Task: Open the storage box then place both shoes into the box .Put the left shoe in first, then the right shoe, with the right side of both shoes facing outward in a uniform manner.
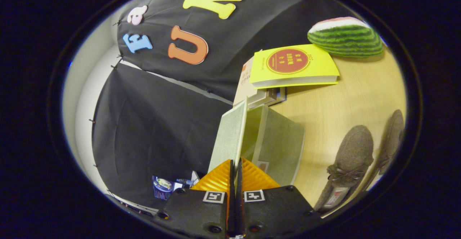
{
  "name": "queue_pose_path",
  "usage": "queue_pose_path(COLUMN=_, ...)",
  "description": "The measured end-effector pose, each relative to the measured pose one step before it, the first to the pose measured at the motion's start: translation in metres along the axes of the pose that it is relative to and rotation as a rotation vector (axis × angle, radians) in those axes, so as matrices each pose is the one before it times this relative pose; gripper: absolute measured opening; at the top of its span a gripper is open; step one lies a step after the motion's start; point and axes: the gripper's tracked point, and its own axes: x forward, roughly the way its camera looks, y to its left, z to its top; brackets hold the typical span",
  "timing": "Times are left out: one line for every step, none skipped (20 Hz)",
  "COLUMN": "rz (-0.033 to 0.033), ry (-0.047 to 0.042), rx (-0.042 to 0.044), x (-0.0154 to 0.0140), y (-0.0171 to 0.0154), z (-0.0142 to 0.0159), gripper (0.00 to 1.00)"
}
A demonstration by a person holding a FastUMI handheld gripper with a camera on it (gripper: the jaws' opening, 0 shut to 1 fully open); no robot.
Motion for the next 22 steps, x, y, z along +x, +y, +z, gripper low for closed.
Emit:
queue_pose_path(rz=0.00233, ry=-0.00132, rx=-0.00459, x=-0.00055, y=0.00970, z=0.00081, gripper=0.06)
queue_pose_path(rz=0.00375, ry=-0.00190, rx=-0.00457, x=-0.00041, y=0.01037, z=0.00190, gripper=0.06)
queue_pose_path(rz=-0.00255, ry=-0.00018, rx=0.00198, x=-0.00170, y=0.01008, z=0.00116, gripper=0.06)
queue_pose_path(rz=-0.01000, ry=-0.00021, rx=0.00641, x=-0.00003, y=0.00839, z=0.00232, gripper=0.06)
queue_pose_path(rz=-0.00784, ry=0.00003, rx=0.00170, x=-0.00011, y=0.00981, z=0.00160, gripper=0.06)
queue_pose_path(rz=-0.01447, ry=0.00720, rx=-0.00327, x=0.00113, y=0.00851, z=0.00160, gripper=0.06)
queue_pose_path(rz=-0.01179, ry=-0.00090, rx=-0.01028, x=-0.00069, y=0.00865, z=0.00278, gripper=0.06)
queue_pose_path(rz=-0.00985, ry=-0.00110, rx=-0.01322, x=0.00150, y=0.00960, z=0.00161, gripper=0.06)
queue_pose_path(rz=-0.00118, ry=-0.00079, rx=-0.01377, x=0.00156, y=0.01209, z=0.00100, gripper=0.06)
queue_pose_path(rz=-0.00511, ry=0.01048, rx=-0.00915, x=0.00310, y=0.00987, z=-0.00125, gripper=0.06)
queue_pose_path(rz=-0.01305, ry=0.00491, rx=-0.00451, x=0.00343, y=0.00696, z=-0.00094, gripper=0.06)
queue_pose_path(rz=-0.01473, ry=-0.00147, rx=-0.00105, x=0.00413, y=0.00718, z=0.00149, gripper=0.06)
queue_pose_path(rz=-0.00907, ry=0.00065, rx=-0.00645, x=0.00393, y=0.01029, z=-0.00118, gripper=0.06)
queue_pose_path(rz=-0.01697, ry=0.00030, rx=0.00145, x=0.00393, y=0.00850, z=-0.00084, gripper=0.06)
queue_pose_path(rz=-0.01758, ry=-0.00194, rx=0.00438, x=0.00418, y=0.00913, z=-0.00142, gripper=0.06)
queue_pose_path(rz=-0.01074, ry=-0.00286, rx=0.00241, x=0.00428, y=0.01156, z=-0.00087, gripper=0.06)
queue_pose_path(rz=-0.01367, ry=0.00156, rx=-0.00169, x=0.00495, y=0.01173, z=-0.00234, gripper=0.06)
queue_pose_path(rz=-0.01466, ry=-0.00169, rx=-0.00497, x=0.00609, y=0.01112, z=-0.00260, gripper=0.06)
queue_pose_path(rz=-0.01512, ry=0.00369, rx=-0.01040, x=0.00670, y=0.01112, z=-0.00377, gripper=0.06)
queue_pose_path(rz=-0.01927, ry=0.00271, rx=-0.00451, x=0.00900, y=0.00878, z=-0.00322, gripper=0.06)
queue_pose_path(rz=-0.01133, ry=0.00104, rx=-0.00359, x=0.00875, y=0.00994, z=-0.00427, gripper=0.06)
queue_pose_path(rz=-0.00940, ry=0.00790, rx=-0.01397, x=0.00862, y=0.00871, z=-0.00346, gripper=0.06)
